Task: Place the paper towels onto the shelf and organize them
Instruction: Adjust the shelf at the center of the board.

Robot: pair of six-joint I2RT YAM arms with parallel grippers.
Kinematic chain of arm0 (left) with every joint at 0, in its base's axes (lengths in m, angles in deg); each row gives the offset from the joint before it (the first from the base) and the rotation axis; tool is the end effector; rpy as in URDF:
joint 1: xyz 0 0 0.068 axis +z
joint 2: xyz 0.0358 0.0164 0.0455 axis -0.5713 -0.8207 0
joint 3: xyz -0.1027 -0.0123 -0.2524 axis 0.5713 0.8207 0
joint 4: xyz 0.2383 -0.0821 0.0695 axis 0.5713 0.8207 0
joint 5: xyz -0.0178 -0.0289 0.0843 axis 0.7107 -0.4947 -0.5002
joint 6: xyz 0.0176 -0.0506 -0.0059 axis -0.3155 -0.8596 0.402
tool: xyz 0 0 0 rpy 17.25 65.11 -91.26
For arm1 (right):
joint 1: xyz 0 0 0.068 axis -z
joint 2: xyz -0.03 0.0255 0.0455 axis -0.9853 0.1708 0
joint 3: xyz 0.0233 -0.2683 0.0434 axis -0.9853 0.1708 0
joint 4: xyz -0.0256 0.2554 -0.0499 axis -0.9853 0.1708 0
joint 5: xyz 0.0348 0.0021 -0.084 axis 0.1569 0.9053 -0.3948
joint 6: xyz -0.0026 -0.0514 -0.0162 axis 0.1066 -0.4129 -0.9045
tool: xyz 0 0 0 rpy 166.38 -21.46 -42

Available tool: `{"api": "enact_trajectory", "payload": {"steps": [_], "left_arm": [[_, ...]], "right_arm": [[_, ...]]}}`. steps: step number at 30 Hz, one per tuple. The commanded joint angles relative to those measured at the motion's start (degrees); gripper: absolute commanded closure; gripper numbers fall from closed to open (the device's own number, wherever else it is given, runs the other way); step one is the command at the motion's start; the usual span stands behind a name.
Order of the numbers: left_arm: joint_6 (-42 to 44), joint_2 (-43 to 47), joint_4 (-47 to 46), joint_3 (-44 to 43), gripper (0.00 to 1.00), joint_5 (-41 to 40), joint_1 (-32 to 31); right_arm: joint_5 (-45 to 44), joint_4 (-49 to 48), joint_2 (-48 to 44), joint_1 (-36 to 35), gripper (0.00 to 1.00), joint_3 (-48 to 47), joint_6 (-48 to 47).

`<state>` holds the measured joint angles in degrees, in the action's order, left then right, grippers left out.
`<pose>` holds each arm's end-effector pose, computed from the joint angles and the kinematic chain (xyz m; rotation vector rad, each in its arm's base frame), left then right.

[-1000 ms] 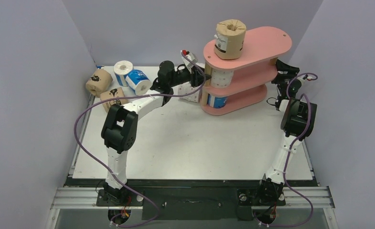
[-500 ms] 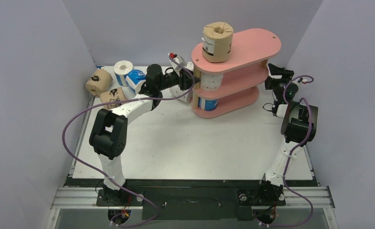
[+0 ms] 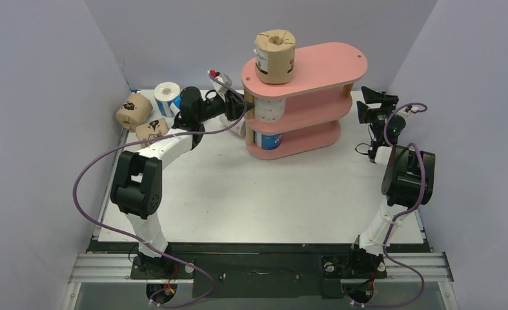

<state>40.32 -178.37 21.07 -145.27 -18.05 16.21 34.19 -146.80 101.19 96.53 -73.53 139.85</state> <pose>0.3996 -0.1609 0.3039 0.7677 1.3735 -0.9430 0.4022 -0.1029 0.2124 1.0017 1.2717 1.2803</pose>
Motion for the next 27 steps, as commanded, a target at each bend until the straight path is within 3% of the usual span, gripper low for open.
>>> {"api": "enact_trajectory", "payload": {"steps": [1,14,19,27], "left_arm": [[-2.56,-0.73,0.9,-2.86,1.0,-4.75,3.54],[-3.98,-6.54,0.7,-7.77,0.97,-6.51,3.52],[-5.23,-10.31,0.56,-11.77,0.97,-6.39,3.2],[-6.46,-13.82,0.04,-15.79,0.96,-6.32,2.13]], "right_arm": [[-0.72,-3.71,-2.31,-0.28,0.26,-0.65,-2.03],[-1.16,3.32,8.94,-0.68,0.45,-20.97,-3.34],[-1.46,0.69,10.74,-0.72,0.46,-20.98,-2.15],[-3.82,-7.56,8.39,-0.5,0.41,-11.65,0.83]]}}
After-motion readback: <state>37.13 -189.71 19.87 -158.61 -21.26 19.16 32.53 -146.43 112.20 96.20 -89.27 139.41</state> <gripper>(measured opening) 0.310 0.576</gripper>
